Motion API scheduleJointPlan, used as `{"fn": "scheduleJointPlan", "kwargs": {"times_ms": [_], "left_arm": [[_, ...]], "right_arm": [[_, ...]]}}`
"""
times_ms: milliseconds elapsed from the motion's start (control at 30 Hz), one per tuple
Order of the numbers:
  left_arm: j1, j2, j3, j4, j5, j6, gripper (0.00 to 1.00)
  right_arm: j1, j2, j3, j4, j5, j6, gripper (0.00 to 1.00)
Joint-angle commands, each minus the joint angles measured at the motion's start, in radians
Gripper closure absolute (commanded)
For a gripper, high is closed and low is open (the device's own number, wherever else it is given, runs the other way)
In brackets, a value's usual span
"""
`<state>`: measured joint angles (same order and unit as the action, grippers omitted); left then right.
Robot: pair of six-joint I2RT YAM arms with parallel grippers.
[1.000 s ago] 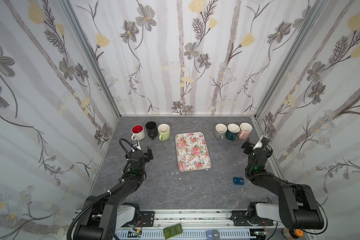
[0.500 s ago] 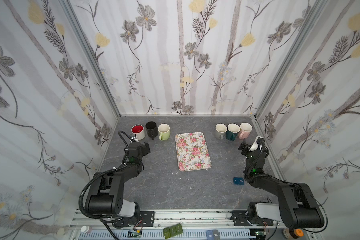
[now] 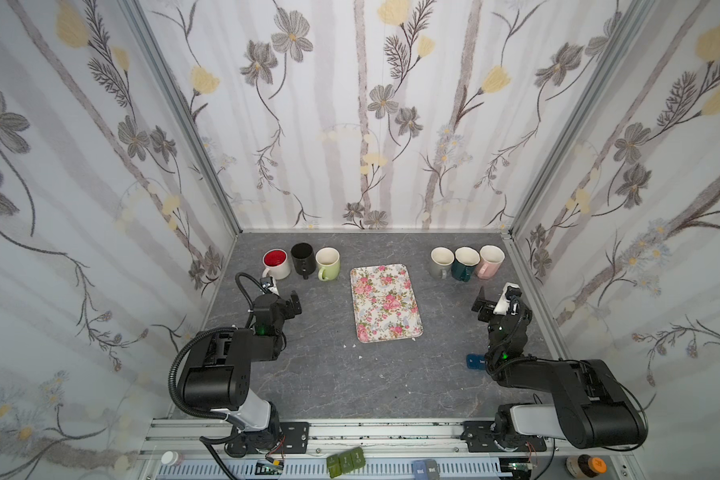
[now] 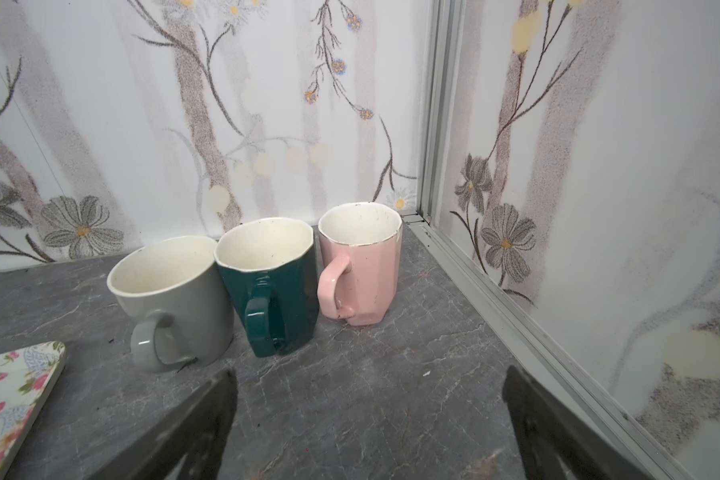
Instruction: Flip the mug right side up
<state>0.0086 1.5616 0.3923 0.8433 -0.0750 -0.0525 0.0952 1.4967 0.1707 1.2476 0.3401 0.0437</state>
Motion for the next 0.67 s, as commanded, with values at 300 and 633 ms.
{"fn": "scheduleJointPlan", "kwargs": {"times_ms": [300, 633], "left_arm": [[-0.025, 0.007, -0.001, 0.062, -0.022, 0.037, 0.00], [-0.024, 0.006, 0.003, 0.057, -0.019, 0.037, 0.00]], "right_arm": [[-0.002, 0.014, 0.004, 0.119, -0.013, -0.023, 0.00], [-0.003, 0.014, 0.007, 0.117, -0.013, -0.023, 0.00]]}}
